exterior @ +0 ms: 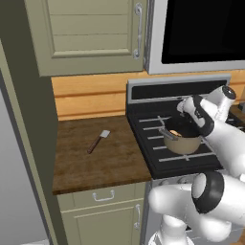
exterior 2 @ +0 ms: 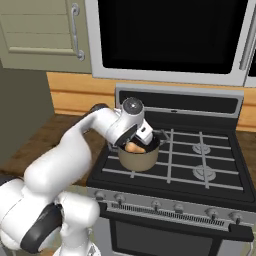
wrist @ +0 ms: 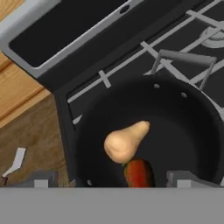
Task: Put the squash and bell pepper in the pot. Retrieve the spatula and lightly stir the vegetables in the pot.
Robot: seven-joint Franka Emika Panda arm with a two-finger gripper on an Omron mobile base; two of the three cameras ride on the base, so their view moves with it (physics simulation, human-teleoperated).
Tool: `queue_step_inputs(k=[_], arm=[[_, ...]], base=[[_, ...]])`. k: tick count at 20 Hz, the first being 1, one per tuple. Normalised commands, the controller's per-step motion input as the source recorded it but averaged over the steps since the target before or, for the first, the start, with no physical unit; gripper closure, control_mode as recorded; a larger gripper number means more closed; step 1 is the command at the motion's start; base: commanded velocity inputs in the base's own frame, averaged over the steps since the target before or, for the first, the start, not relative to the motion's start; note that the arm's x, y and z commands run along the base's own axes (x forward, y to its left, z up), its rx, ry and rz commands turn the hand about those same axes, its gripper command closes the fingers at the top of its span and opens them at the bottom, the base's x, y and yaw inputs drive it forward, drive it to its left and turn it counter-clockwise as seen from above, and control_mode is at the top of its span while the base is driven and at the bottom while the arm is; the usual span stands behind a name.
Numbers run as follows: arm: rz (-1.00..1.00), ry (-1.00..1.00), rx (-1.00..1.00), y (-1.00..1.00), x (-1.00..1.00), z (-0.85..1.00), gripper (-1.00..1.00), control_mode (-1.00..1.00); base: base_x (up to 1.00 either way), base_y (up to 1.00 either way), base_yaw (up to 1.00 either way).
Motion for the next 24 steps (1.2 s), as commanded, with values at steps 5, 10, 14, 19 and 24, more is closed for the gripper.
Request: queue_step_inputs(k=[5,10,14,19,24], arm=[[0.03,0.02,0.00,0.95,-0.74,0.62,-1.00,-1.00],[0.04,0.16,-0.01,1.00,-0.34,0.33,-1.00,-1.00],[0.25,0.23,-0.01,1.00,-0.02,0.03,-1.00,-1.00],[0.52,0.20,-0.03,1.00,0.17,-0.13,-1.00,-1.00],[0.59,0.15,-0.07,0.99,0.16,-0.28,-1.00,-1.00]], base=[[0.00,0.00,0.00],[0.00,0.00,0.00],[0.00,0.00,0.00],[0.00,0.00,0.00],[0.00,0.00,0.00]])
